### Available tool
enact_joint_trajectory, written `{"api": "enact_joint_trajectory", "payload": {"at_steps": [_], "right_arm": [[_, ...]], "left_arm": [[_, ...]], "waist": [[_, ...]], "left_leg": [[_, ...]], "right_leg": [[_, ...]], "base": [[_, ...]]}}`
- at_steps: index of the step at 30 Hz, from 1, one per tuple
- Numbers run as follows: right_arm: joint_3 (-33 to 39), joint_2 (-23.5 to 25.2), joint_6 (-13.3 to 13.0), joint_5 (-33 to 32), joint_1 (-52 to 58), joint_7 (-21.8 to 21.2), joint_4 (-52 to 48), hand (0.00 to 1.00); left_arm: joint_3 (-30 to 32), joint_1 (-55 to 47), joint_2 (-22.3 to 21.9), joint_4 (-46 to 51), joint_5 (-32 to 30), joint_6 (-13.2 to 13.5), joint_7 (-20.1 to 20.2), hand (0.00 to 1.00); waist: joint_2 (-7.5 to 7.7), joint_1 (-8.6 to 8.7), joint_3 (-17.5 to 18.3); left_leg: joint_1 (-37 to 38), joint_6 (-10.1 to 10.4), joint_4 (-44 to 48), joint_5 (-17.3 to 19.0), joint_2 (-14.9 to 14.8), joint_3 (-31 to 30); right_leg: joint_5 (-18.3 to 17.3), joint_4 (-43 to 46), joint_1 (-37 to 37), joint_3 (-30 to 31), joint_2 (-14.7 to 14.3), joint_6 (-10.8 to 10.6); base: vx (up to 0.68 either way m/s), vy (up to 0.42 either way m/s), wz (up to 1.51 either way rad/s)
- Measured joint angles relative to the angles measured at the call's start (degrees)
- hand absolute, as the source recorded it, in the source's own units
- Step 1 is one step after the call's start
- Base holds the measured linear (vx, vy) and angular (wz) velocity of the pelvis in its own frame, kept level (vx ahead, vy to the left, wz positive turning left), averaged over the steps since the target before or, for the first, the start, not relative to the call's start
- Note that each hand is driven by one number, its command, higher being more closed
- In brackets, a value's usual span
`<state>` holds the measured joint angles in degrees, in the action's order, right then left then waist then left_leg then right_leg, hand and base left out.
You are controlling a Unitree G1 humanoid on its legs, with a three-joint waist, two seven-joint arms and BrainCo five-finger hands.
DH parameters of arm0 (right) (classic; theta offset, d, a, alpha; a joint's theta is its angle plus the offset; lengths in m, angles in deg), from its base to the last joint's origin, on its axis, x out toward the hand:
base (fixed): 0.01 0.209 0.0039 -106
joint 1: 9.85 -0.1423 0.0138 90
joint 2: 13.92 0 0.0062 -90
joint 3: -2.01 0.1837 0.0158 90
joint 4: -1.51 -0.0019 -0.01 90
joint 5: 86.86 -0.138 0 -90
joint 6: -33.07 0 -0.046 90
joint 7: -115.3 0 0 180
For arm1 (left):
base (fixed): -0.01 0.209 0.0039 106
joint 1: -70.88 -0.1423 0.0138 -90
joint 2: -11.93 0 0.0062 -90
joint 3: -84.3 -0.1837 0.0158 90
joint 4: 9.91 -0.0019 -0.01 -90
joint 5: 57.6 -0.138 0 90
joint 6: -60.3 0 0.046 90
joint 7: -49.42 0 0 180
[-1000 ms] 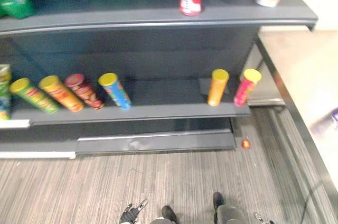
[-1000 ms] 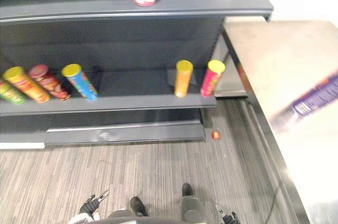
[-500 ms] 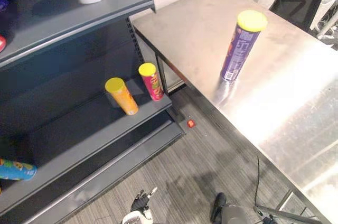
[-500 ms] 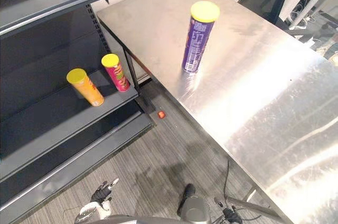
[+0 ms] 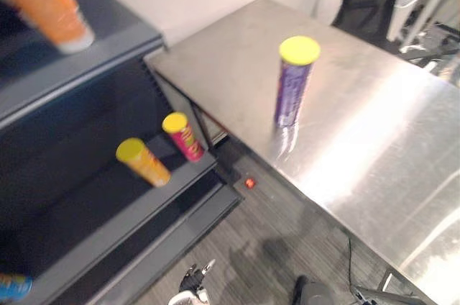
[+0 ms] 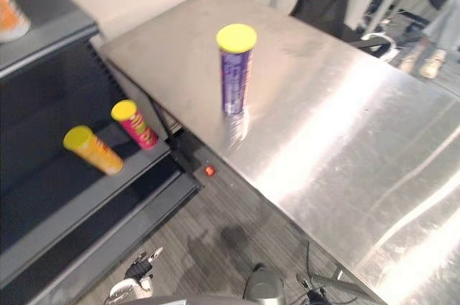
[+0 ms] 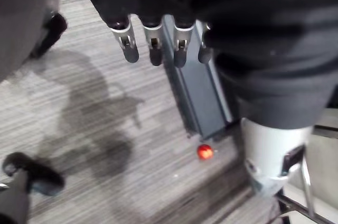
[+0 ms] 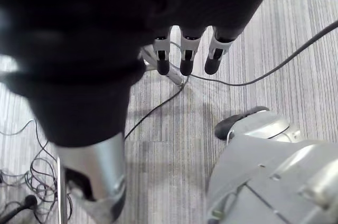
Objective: Put the gum and the chips on the shelf.
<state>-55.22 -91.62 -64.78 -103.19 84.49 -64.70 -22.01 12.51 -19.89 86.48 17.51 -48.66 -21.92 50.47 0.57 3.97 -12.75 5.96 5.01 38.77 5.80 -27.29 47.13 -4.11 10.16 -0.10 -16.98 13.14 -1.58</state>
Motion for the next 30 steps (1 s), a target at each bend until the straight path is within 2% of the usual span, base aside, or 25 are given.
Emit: {"api": "enact_joint_trajectory", "payload": {"at_steps": [1, 2, 3, 4, 5, 6, 7, 8, 10, 12, 15, 18, 23, 25, 30], "right_arm": [[0.2, -0.4, 0.0, 0.0, -0.5, 0.2, 0.0, 0.00], [0.4, -0.6, -0.1, 0.0, -1.1, 0.4, 0.3, 0.00], [0.4, -0.6, -0.1, 0.0, -1.3, 0.4, 0.3, 0.00], [0.6, -0.6, -0.1, 0.1, -1.7, 0.3, 0.5, 0.00], [0.9, -0.1, -0.1, 0.2, -2.0, 0.3, 0.4, 0.00], [0.7, 0.6, 0.1, 0.2, -1.8, 0.3, 0.9, 0.00], [0.5, 1.7, 0.2, 0.6, -1.5, 0.2, 1.6, 0.00], [0.7, 2.3, 0.1, 0.6, -0.8, 0.2, 1.5, 0.00], [1.5, 2.3, 0.1, 0.6, -0.1, 0.2, 1.3, 0.00], [1.7, 2.3, 0.2, 0.6, 0.4, 0.3, 1.3, 0.00], [1.7, 2.3, 0.2, 0.6, 1.0, 0.2, 1.3, 0.00], [1.6, 2.1, 0.2, 0.6, 0.9, -0.1, 1.4, 0.00], [0.5, 1.5, 0.2, 0.6, 0.8, -0.3, 1.5, 0.00], [0.7, 1.5, 0.2, 0.5, 1.2, -0.3, 2.0, 0.00], [7.9, 1.4, 0.2, -1.1, 1.5, 0.0, 1.9, 0.00]], "left_arm": [[0.0, 0.3, -0.1, 0.3, 0.1, 0.4, -0.1, 0.00], [-0.8, 0.2, 0.0, 0.8, 1.4, 0.8, -0.3, 0.00], [-1.3, -0.1, 0.1, 1.0, 1.7, 0.9, -0.5, 0.00], [-1.7, -1.1, 0.3, 1.0, 2.1, 1.1, -0.7, 0.00], [-2.2, -2.1, 0.5, 0.9, 2.0, 1.0, -0.6, 0.00], [-2.2, -2.5, 1.4, 0.7, 2.0, 0.9, -0.7, 0.00], [-2.4, -3.1, 2.6, 0.6, 1.9, 1.0, -0.9, 0.00], [-2.7, -3.1, 3.3, 0.4, 1.9, 0.9, -0.9, 0.00], [-3.5, -2.8, 3.6, -0.2, 1.3, 0.8, -0.9, 0.00], [-4.5, -2.9, 3.8, -1.1, 0.9, 0.8, -0.8, 0.00], [-5.0, -2.9, 3.2, -1.9, -0.9, 0.7, -0.8, 0.00], [-5.0, -2.9, 2.0, -3.1, -1.2, 0.7, -0.8, 0.00], [-5.0, -2.8, 1.8, -3.4, -1.3, 0.8, -0.6, 0.00], [-4.9, -2.8, 2.2, -3.3, -1.4, 0.9, -0.6, 0.00], [-3.8, -2.9, 2.1, -3.1, -1.4, 0.8, -0.7, 0.00]], "waist": [[0.25, 0.02, -0.1], [0.31, -0.66, -0.2], [0.18, -1.31, -0.3], [-0.78, -1.75, -0.3], [-1.31, -2.83, 0.1], [-0.60, -2.90, 0.3], [1.47, -2.63, 1.1], [2.21, -2.62, 1.4], [2.15, -2.58, 1.7], [1.91, -2.43, 2.6], [-0.45, -2.41, 4.3], [-1.85, -2.47, 5.2], [-1.09, -2.42, 5.8], [-0.17, -2.53, 5.7], [0.13, -2.68, 5.9]], "left_leg": [[-3.1, 0.8, -2.1, 3.4, 4.0, -6.5], [-6.2, 2.2, -10.2, 6.4, 10.9, -16.1], [-6.4, 2.3, -15.7, 6.5, 13.3, -18.9], [-5.6, 2.2, -26.0, 3.0, 15.8, -23.2], [-4.9, 2.1, -28.7, 0.5, 16.2, -24.6], [-4.8, 2.2, -28.6, 1.0, 17.1, -24.1], [-3.7, 2.0, -29.6, 1.6, 18.6, -23.0], [-3.2, 1.6, -31.1, 1.6, 19.5, -22.1], [-2.6, 1.6, -32.5, 1.7, 20.7, -21.3], [-2.0, 0.8, -33.7, 1.2, 21.8, -20.5], [-0.6, 1.0, -36.4, 0.1, 22.1, -19.3], [1.4, 1.0, -37.7, 0.0, 21.0, -19.4], [3.4, 1.1, -39.1, 0.1, 20.3, -18.8], [4.0, 1.1, -39.5, 0.1, 20.3, -18.1], [5.2, 1.2, -39.8, 0.2, 20.3, -16.1]], "right_leg": [[0.0, -0.7, -0.1, 1.5, 1.0, 0.0], [0.1, -1.6, -0.1, 4.0, 2.3, -0.1], [0.2, -1.7, -0.2, 5.3, 2.4, -0.3], [0.9, -2.2, -0.9, 7.1, 1.7, -2.1], [0.6, -2.8, -1.5, 9.3, 0.8, -5.2], [0.3, -3.6, -1.9, 9.7, 1.7, -5.7], [0.3, -4.0, -1.8, 9.8, 3.0, -5.7], [0.3, -4.2, -1.5, 10.7, 3.3, -5.7], [0.4, -5.2, -1.3, 10.8, 3.3, -5.8], [1.2, -6.7, -1.2, 11.5, 3.6, -7.0], [2.0, -8.4, -1.1, 12.7, 2.7, -8.2], [2.2, -8.6, -1.8, 13.0, 1.2, -8.0], [2.8, -9.2, -2.1, 14.0, -0.1, -7.1], [2.9, -9.2, -2.1, 14.3, -0.1, -7.1], [5.4, -10.1, -2.0, 14.5, -0.6, -6.0]], "base": [[0.03, 0.197, -0.72], [0.04, 0.279, -0.82], [0.05, 0.259, -1.18], [0.08, 0.408, -1.39], [0.06, 0.274, -1.26], [0.10, 0.284, -0.90], [0.07, 0.152, -0.40], [0.06, 0.202, -0.28], [0.01, 0.117, -0.20], [0.07, 0.069, -0.22], [0.12, -0.003, -0.22], [0.13, -0.066, -0.23], [0.05, -0.048, -0.25], [0.00, -0.030, -0.16], [-0.04, -0.031, -0.23]]}}
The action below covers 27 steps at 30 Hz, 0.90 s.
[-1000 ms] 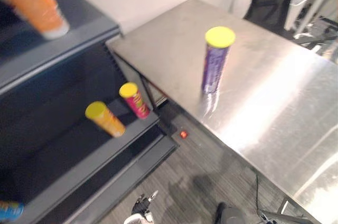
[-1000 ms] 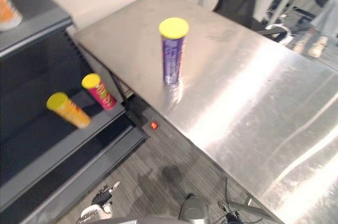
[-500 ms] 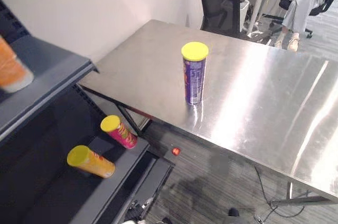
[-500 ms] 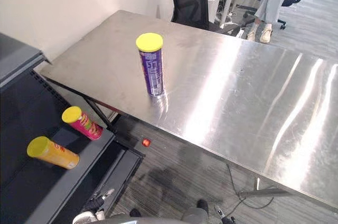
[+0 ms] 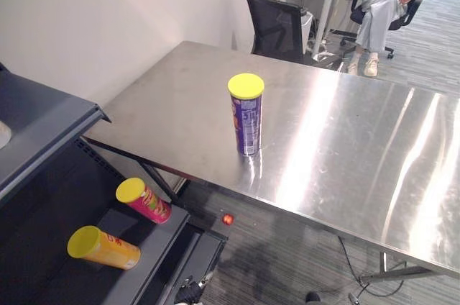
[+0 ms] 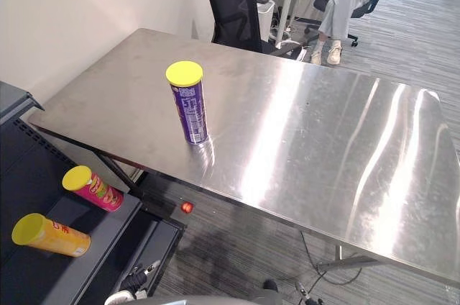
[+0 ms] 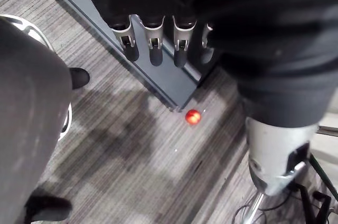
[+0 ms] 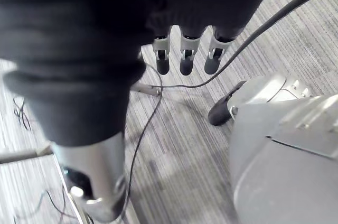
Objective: Put the gum and the chips on the shelf.
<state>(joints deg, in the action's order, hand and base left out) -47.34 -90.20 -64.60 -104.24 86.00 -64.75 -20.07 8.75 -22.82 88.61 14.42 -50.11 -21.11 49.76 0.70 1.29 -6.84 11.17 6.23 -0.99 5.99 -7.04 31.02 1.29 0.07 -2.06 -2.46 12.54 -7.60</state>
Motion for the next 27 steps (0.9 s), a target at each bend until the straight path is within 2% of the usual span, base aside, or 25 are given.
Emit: {"api": "enact_joint_trajectory", "payload": {"at_steps": [6, 11, 14, 18, 23, 27], "right_arm": [[18.7, -1.3, 0.0, -5.8, 0.1, 2.5, -0.3, 0.00], [40.3, -7.2, -0.2, -13.0, 0.0, 5.5, 0.2, 0.00], [46.2, -10.3, -0.2, -14.6, -2.2, 7.3, 0.0, 0.00], [47.5, -12.4, -0.6, -15.6, -3.7, 9.8, -4.2, 0.00], [39.9, -13.7, -3.1, -16.2, -3.9, 15.8, -21.3, 0.00], [37.3, -15.1, -4.7, -13.4, -5.9, 19.3, -32.1, 0.00]], "left_arm": [[3.9, -0.8, -0.4, 0.4, -1.6, -0.2, -0.1, 0.00], [4.0, -1.0, -0.9, 0.4, -1.7, -0.4, -0.1, 0.00], [4.0, -1.0, -0.9, 0.7, -1.7, -0.4, -0.3, 0.00], [4.0, -0.7, -0.9, 0.7, -1.7, -0.4, -0.6, 0.00], [5.1, -0.6, -1.5, 0.8, -1.8, -0.4, -1.9, 0.00], [5.7, -1.0, -2.0, 0.8, -2.2, -0.4, -2.3, 0.00]], "waist": [[-0.37, 0.12, 0.6], [-1.35, 0.64, 2.6], [-1.35, 1.93, 3.0], [-0.75, 1.94, 3.4], [-0.34, 1.94, 4.1], [0.12, 3.14, 4.3]], "left_leg": [[0.0, 0.6, -0.1, 0.4, 0.1, 2.1], [0.1, 1.1, -2.0, -0.4, 0.3, 3.1], [0.2, 1.1, -2.9, -1.1, 0.3, 3.5], [1.3, 1.2, -3.1, -1.1, 0.0, 5.9], [2.5, 1.5, -3.9, -1.0, 0.1, 9.3], [3.3, 1.9, -3.9, -0.7, -0.3, 10.6]], "right_leg": [[0.0, 0.1, 1.8, 1.2, -0.3, -0.1], [-0.4, -0.4, 2.4, 1.2, -0.6, -1.3], [-0.3, -0.2, 3.0, 1.5, -1.0, -1.5], [-0.3, 0.1, 3.2, 3.2, -1.6, -1.5], [-0.3, 1.2, 4.8, 6.1, -2.3, -1.5], [-0.3, 1.7, 5.0, 6.5, -2.8, -1.5]], "base": [[-0.09, -0.063, -0.26], [-0.06, -0.079, -0.09], [-0.01, -0.063, -0.04], [-0.02, -0.056, -0.23], [-0.02, -0.050, -0.30], [-0.01, -0.069, -0.15]]}}
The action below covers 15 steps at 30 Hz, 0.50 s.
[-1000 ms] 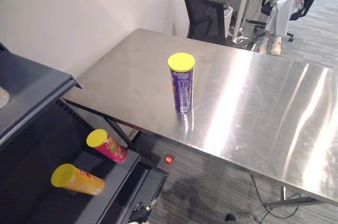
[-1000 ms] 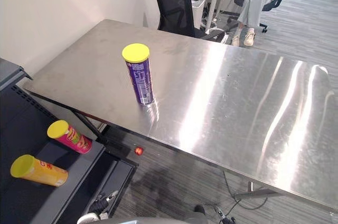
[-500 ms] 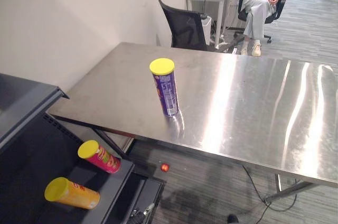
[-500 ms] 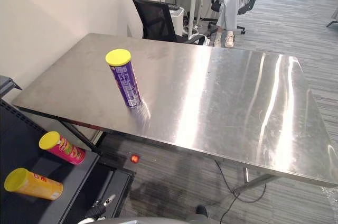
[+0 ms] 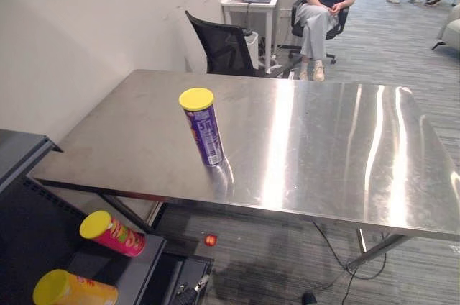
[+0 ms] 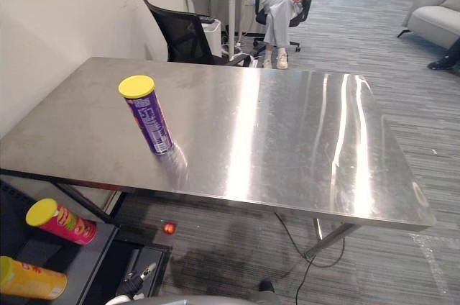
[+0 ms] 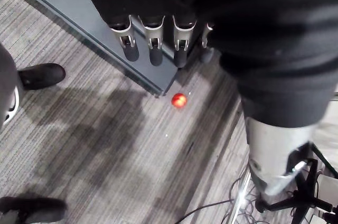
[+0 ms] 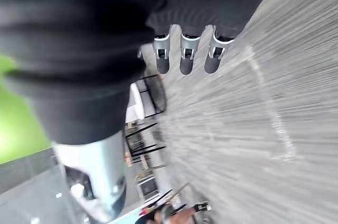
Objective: Put the gum and the chips on the shelf.
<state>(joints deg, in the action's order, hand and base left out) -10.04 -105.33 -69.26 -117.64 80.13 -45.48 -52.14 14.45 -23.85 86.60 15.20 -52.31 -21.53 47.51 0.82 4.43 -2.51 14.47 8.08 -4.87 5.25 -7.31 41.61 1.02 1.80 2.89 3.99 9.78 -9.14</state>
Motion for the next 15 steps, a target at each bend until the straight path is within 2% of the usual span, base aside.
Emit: {"api": "enact_joint_trajectory", "payload": {"at_steps": [6, 10, 13, 15], "right_arm": [[-4.3, -1.9, -1.4, 8.6, -2.0, 5.8, -12.4, 0.00], [-11.1, -2.0, -2.3, 13.6, -2.6, 5.7, -20.9, 0.00], [-18.7, -1.9, -2.7, 16.8, -2.7, 3.5, -27.4, 0.00], [-26.9, -1.7, -3.0, 17.5, -2.6, -0.9, -32.6, 0.00]], "left_arm": [[-1.4, -0.5, -0.5, 0.0, -1.7, 0.0, 0.2, 0.00], [-2.8, -1.1, -0.6, 0.2, -2.3, 0.0, 0.7, 0.00], [-4.5, -1.1, -0.6, 0.2, -4.3, 0.0, 1.1, 0.00], [-6.1, -1.1, -0.4, 0.2, -4.5, 0.0, 1.6, 0.00]], "waist": [[-0.17, -0.04, 0.5], [-0.57, -0.14, 1.4], [-0.59, -0.14, 1.4], [-0.63, -0.13, 1.4]], "left_leg": [[0.2, 0.5, 0.0, 0.6, -0.3, 0.5], [-0.3, 0.5, -0.1, 0.5, -0.3, 0.0], [-0.4, 0.5, -0.1, 0.2, -0.2, -0.5], [-0.9, 0.4, 0.0, 0.1, -0.2, -1.6]], "right_leg": [[0.0, 0.2, 0.2, 0.6, -0.5, 0.0], [0.0, 0.2, 0.9, 0.9, -0.6, 0.0], [0.0, 0.2, 0.9, 0.8, -0.5, 0.0], [0.0, 0.0, 0.8, 0.0, -0.2, 0.0]], "base": [[-0.02, -0.068, -0.07], [0.00, -0.061, -0.02], [-0.01, -0.052, 0.05], [-0.01, -0.060, 0.18]]}}
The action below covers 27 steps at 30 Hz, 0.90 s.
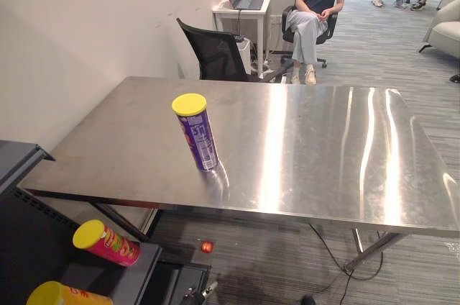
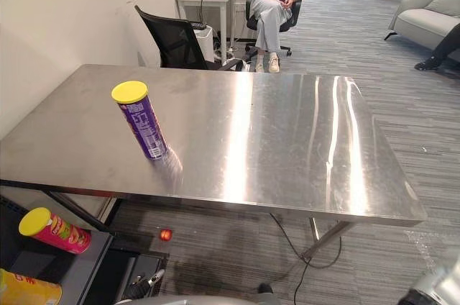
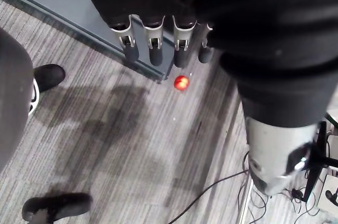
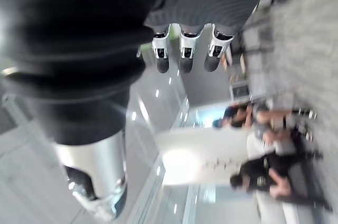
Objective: Put the gum and the chips on the shelf.
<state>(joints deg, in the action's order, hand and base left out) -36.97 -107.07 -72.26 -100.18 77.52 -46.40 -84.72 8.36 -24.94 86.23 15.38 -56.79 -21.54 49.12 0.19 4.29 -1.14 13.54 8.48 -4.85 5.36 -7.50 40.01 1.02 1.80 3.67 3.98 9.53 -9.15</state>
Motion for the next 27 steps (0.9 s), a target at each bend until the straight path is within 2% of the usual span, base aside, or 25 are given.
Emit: {"api": "enact_joint_trajectory", "payload": {"at_steps": [3, 5, 8, 11, 16, 18, 21, 27], "right_arm": [[-10.9, 0.2, 0.1, 2.0, 1.4, -6.0, -6.9, 0.00], [-17.7, 1.3, 0.1, 2.2, 2.4, -11.2, -11.5, 0.00], [-24.8, 1.6, 0.1, 1.7, 2.4, -17.2, -12.6, 0.00], [-31.0, 1.6, 0.1, -0.2, 2.3, -21.0, -13.1, 0.00], [-38.5, 1.3, 0.5, -0.8, 0.1, -23.8, -14.8, 0.00], [-42.3, 0.7, 0.8, -1.4, -2.4, -24.9, -14.8, 0.00], [-44.6, -0.3, 1.0, -2.3, -4.5, -25.2, -14.8, 0.00], [-47.6, -0.3, 1.1, -2.6, -6.4, -25.1, -12.6, 0.00]], "left_arm": [[-1.3, 0.1, 0.2, 0.1, -1.9, 0.0, 0.7, 0.00], [-2.5, 0.4, 0.2, 0.7, -2.1, 0.0, 0.7, 0.00], [-3.3, 0.3, 0.6, 1.2, -2.1, 0.0, 1.1, 0.00], [-4.2, 0.4, 1.1, 1.4, -2.1, 0.1, 1.2, 0.00], [-4.7, 1.2, 2.1, 1.5, -2.1, 0.1, 1.3, 0.00], [-4.7, 1.3, 2.3, 2.0, -2.1, 0.1, 1.3, 0.00], [-4.7, 1.7, 2.3, 2.1, -2.1, 0.1, 1.2, 0.00], [-4.9, 1.5, 2.4, 3.2, -2.1, 0.1, 1.1, 0.00]], "waist": [[-0.17, -0.12, -0.1], [-0.23, -1.50, -0.2], [-0.15, -2.37, -0.3], [-0.11, -3.15, -1.2], [-0.10, -3.23, -3.0], [0.46, -3.61, -3.7], [0.45, -4.55, -3.9], [0.67, -4.76, -4.1]], "left_leg": [[-1.2, -0.3, 0.1, -0.4, 0.2, -1.6], [-1.4, -0.4, 0.1, -0.7, 0.3, -2.5], [-1.4, -0.4, 0.2, -0.8, 0.0, -4.6], [-2.1, -0.5, 0.2, -0.9, 0.0, -5.9], [-3.5, -0.9, 1.0, -1.1, 0.0, -9.5], [-4.3, -1.0, 1.1, -1.4, -0.3, -11.1], [-4.9, -1.2, 1.1, -1.6, -0.3, -12.9], [-5.1, -1.2, 1.1, -1.6, -0.3, -15.1]], "right_leg": [[0.3, -0.8, -0.1, -1.1, 0.6, -0.3], [0.3, -1.0, -0.2, -2.0, 0.6, -0.3], [0.3, -1.8, -2.0, -3.8, 0.9, -0.3], [0.3, -2.1, -2.5, -5.1, 1.2, -0.3], [0.3, -2.9, -3.7, -8.2, 1.9, -0.3], [0.3, -3.0, -4.1, -9.7, 1.9, -0.3], [0.3, -3.2, -4.8, -11.2, 2.1, -0.3], [0.3, -3.4, -6.1, -13.7, 2.3, -0.3]], "base": [[-0.01, -0.060, 0.28], [0.01, -0.043, 0.19], [0.01, -0.062, 0.33], [-0.01, -0.054, 0.23], [-0.01, -0.059, 0.32], [-0.02, -0.072, 0.34], [0.01, -0.042, 0.31], [0.01, -0.029, 0.22]]}}
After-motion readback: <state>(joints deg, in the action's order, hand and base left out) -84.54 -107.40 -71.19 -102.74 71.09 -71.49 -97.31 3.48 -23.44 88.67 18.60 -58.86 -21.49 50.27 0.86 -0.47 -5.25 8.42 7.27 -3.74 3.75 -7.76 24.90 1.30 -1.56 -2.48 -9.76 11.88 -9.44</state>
